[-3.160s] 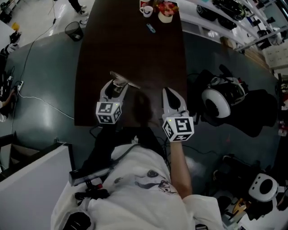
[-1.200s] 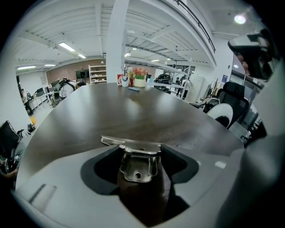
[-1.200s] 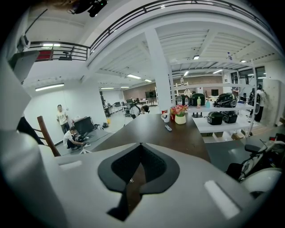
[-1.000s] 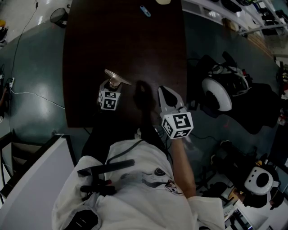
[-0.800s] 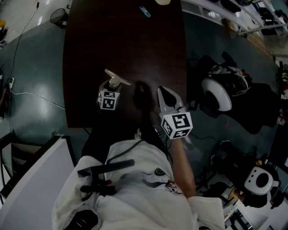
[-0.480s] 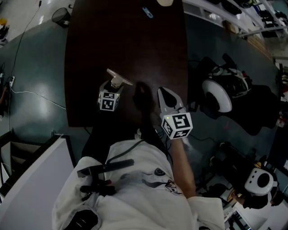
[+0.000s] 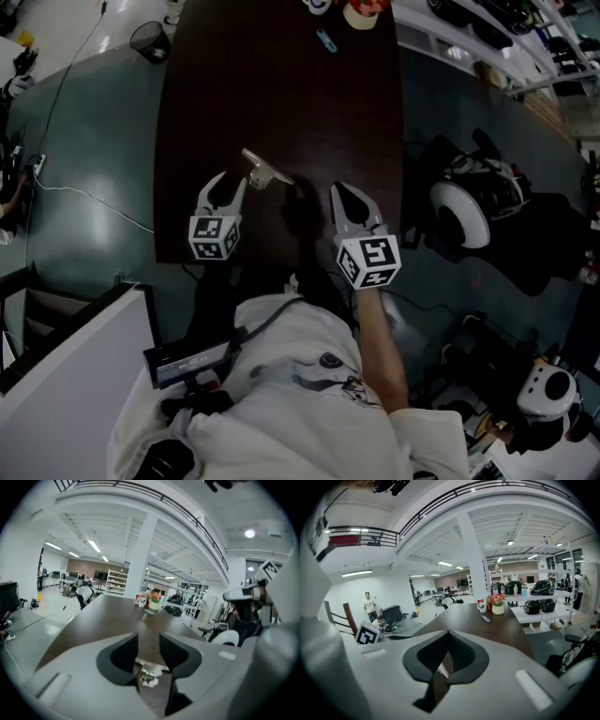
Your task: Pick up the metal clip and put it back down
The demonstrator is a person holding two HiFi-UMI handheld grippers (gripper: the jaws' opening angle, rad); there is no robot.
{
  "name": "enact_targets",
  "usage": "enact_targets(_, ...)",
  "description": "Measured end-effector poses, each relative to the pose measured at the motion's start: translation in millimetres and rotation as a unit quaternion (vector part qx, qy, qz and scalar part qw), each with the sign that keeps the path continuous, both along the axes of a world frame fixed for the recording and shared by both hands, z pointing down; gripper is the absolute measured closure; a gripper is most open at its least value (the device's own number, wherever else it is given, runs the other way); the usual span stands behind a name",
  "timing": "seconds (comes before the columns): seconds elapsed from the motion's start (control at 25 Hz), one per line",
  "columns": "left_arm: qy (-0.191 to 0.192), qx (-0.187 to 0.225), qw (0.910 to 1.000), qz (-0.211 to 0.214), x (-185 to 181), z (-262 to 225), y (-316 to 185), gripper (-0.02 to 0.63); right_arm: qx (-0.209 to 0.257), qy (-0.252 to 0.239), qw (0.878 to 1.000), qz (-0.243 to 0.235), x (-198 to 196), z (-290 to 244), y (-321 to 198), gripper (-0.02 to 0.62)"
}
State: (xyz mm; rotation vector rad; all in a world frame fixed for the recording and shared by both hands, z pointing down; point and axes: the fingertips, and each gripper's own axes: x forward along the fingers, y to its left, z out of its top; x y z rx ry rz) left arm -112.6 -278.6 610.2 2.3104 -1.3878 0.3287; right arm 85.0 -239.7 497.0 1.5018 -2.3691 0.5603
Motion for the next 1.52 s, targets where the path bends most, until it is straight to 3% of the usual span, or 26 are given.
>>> enact_targets(0.16,0.021,0.080,0.9965,-0.002,1.6,-66.8,-6.9,0.606,0.026,-0.002,1.000,-0.010,-14.0,-14.9,-4.8,0.594)
enact_targets(0.48,0.029,0.164,0.9860,0.010,7.1,-144.1,-4.7,0.607,0.076,-0.004,0.997,-0.006,-20.9,-50.4,-6.6,0.594)
enact_targets(0.8,0.035,0.195,0.9798,0.023,2.9,-180.1,36.4,0.607,0.083,-0.005,0.996,0.020,-15.8,-60.0,25.3,0.594)
enact_targets(1.16,0.030,0.225,0.9740,0.005,-4.8,-213.1,88.6,0.607,0.110,-0.002,0.994,0.000,-25.3,-76.9,71.2,0.594)
enact_targets(1.52,0.029,0.230,0.9728,0.006,23.0,-224.3,181.3,0.607,0.127,-0.010,0.992,-0.009,-8.7,-85.0,165.1,0.594)
